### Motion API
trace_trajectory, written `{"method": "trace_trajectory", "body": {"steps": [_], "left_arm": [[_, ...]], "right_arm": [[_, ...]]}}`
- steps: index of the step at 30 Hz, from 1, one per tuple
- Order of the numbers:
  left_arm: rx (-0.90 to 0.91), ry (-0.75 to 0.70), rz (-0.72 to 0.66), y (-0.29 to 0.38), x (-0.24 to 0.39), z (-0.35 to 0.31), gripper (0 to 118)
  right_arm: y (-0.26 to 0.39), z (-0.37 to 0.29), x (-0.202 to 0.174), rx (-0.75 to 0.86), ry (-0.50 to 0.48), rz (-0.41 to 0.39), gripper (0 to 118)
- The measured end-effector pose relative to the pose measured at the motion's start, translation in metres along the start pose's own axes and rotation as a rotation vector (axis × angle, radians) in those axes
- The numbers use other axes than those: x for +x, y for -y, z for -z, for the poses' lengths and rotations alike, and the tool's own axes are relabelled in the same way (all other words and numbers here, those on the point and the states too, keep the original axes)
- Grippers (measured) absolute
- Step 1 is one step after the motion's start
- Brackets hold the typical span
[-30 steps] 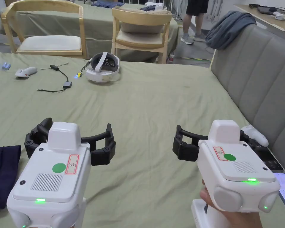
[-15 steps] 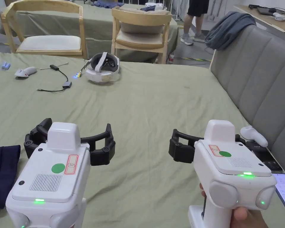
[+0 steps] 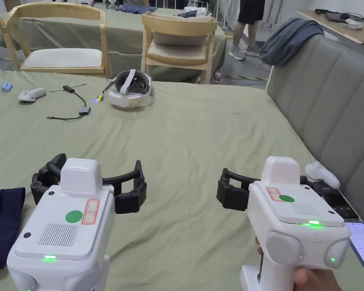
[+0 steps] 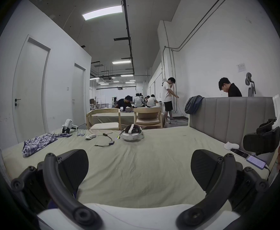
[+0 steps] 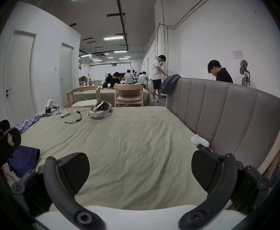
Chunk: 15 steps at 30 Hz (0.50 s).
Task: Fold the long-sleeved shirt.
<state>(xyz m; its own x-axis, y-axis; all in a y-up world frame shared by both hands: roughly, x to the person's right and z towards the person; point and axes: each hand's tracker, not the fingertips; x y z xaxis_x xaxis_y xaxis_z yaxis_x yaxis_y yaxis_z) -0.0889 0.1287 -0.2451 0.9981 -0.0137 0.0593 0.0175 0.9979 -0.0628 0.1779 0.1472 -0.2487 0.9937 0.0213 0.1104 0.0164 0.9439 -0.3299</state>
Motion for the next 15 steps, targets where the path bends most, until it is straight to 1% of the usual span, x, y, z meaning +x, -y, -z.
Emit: {"method": "trace_trajectory", "body": {"steps": [2, 5, 6, 8, 10, 12, 14, 15], "left_arm": [[0.0, 0.002, 0.0, 0.0, 0.0, 0.0, 111], [0.001, 0.004, 0.001, 0.0, 0.001, -0.001, 111], [-0.001, 0.004, 0.0, 0.0, 0.001, -0.001, 111], [-0.002, 0.004, 0.0, 0.0, 0.001, -0.001, 111], [-0.004, 0.004, -0.002, 0.001, 0.001, 0.0, 111], [-0.003, 0.006, -0.003, 0.0, 0.001, 0.0, 111], [0.0, 0.004, -0.003, 0.0, 0.001, -0.001, 111], [0.002, 0.007, -0.005, 0.001, 0.001, -0.001, 111]], "right_arm": [[0.002, 0.0, 0.001, -0.001, -0.024, -0.021, 118], [0.001, -0.001, 0.0, 0.008, 0.015, -0.044, 118], [0.001, -0.002, 0.002, 0.018, 0.012, -0.046, 118], [0.004, 0.0, 0.007, 0.051, -0.054, -0.058, 118], [0.008, -0.003, 0.011, 0.085, -0.109, -0.047, 118], [0.01, -0.002, 0.011, 0.087, -0.067, -0.06, 118], [0.011, 0.0, 0.01, 0.099, -0.014, -0.095, 118], [0.011, 0.0, 0.009, 0.1, -0.012, -0.097, 118]]}}
